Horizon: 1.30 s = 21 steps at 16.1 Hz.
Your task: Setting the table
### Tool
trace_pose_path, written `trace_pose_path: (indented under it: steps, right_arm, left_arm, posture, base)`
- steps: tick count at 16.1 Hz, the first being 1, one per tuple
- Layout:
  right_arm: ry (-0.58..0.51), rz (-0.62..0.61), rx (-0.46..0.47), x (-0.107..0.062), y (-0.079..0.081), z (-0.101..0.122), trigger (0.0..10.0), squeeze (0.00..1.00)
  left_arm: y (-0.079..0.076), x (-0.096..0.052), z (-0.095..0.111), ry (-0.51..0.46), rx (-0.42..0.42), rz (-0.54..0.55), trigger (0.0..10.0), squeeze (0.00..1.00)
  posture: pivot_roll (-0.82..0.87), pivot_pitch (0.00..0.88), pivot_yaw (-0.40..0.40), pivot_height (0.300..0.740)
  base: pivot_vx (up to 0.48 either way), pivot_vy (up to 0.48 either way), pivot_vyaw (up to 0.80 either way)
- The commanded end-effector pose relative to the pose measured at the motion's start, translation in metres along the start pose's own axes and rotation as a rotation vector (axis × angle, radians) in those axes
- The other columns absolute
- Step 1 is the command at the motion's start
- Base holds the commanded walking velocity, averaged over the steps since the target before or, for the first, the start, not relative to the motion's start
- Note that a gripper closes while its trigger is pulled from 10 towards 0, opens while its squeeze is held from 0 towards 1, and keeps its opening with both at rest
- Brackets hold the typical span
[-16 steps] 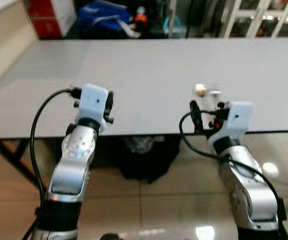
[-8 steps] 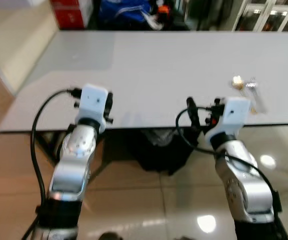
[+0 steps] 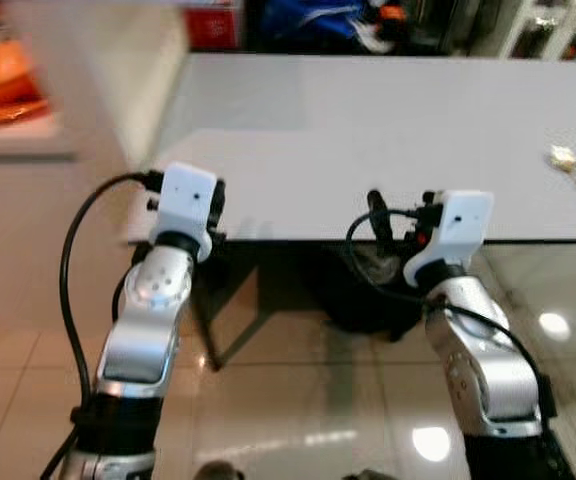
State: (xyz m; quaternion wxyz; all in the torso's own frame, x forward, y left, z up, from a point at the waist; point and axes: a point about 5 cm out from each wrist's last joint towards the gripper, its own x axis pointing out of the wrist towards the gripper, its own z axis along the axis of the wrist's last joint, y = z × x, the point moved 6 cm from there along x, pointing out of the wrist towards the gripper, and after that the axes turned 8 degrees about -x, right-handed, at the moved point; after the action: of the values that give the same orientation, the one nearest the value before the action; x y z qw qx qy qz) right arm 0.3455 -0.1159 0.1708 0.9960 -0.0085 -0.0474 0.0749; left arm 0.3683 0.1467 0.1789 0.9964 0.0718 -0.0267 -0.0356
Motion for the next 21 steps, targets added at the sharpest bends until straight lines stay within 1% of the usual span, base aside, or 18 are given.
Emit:
trace_pose_path:
  steps: [1, 6, 7, 8, 9, 12, 17, 21]
  right_arm:
    - [-0.027, 0.008, -0.009, 0.0015, 0.0027, 0.0078, 10.0, 0.0]
    - [-0.032, 0.015, -0.003, 0.0029, 0.0041, 0.0081, 10.0, 0.0]
    - [-0.033, 0.025, 0.012, 0.0029, 0.0059, 0.0083, 10.0, 0.0]
    - [-0.037, 0.027, 0.04, 0.0028, 0.0064, 0.0096, 10.0, 1.0]
    - [-0.039, 0.025, 0.058, 0.0027, 0.0055, 0.01, 10.0, 1.0]
    - [-0.041, 0.026, 0.068, 0.0028, 0.0043, 0.0107, 10.0, 1.0]
    - [-0.047, 0.037, 0.073, 0.003, 0.0065, 0.0122, 10.0, 1.0]
    - [-0.048, 0.054, 0.073, 0.0037, 0.0093, 0.0124, 10.0, 1.0]
  left_arm:
    - [0.0032, 0.0003, 0.0009, 0.001, 0.003, 0.012, 10.0, 0.0]
    - [0.0033, 0.0002, 0.0009, 0.002, 0.007, 0.011, 10.0, 0.0]
    - [0.0009, -0.0003, -0.0005, 0.012, -0.023, -0.01, 10.0, 0.0]
    - [-0.0025, -0.0023, 0.0018, 0.009, -0.079, -0.034, 10.0, 1.0]
    - [-0.0008, -0.0022, 0.0001, 0.023, -0.078, -0.019, 10.0, 1.0]
    - [0.0003, -0.0017, 0.0011, 0.019, -0.075, -0.018, 10.0, 1.0]
    - [-0.0004, -0.0031, 0.0017, 0.017, -0.078, -0.025, 10.0, 1.0]
    - [-0.0003, -0.0045, 0.0052, 0.002, -0.096, -0.035, 10.0, 1.0]
  posture:
    - [0.05, 0.056, -0.011, 0.74]
    - [0.05, 0.058, -0.013, 0.74]
    - [0.05, 0.059, -0.015, 0.74]
    - [0.05, 0.059, -0.015, 0.74]
    - [0.05, 0.058, -0.016, 0.74]
    - [0.05, 0.06, -0.017, 0.74]
    - [0.05, 0.048, -0.02, 0.74]
    - [0.06, 0.04, -0.024, 0.74]
  base:
    - [0.0, 0.48, 0.0]
    - [0.0, 0.48, 0.0]
    - [0.0, 0.48, 0.0]
    - [0.0, 0.48, 0.0]
    - [0.0, 0.48, 0.0]
    - [0.0, 0.48, 0.0]
    - [0.0, 0.48, 0.0]
    - [0.0, 0.475, 0.0]
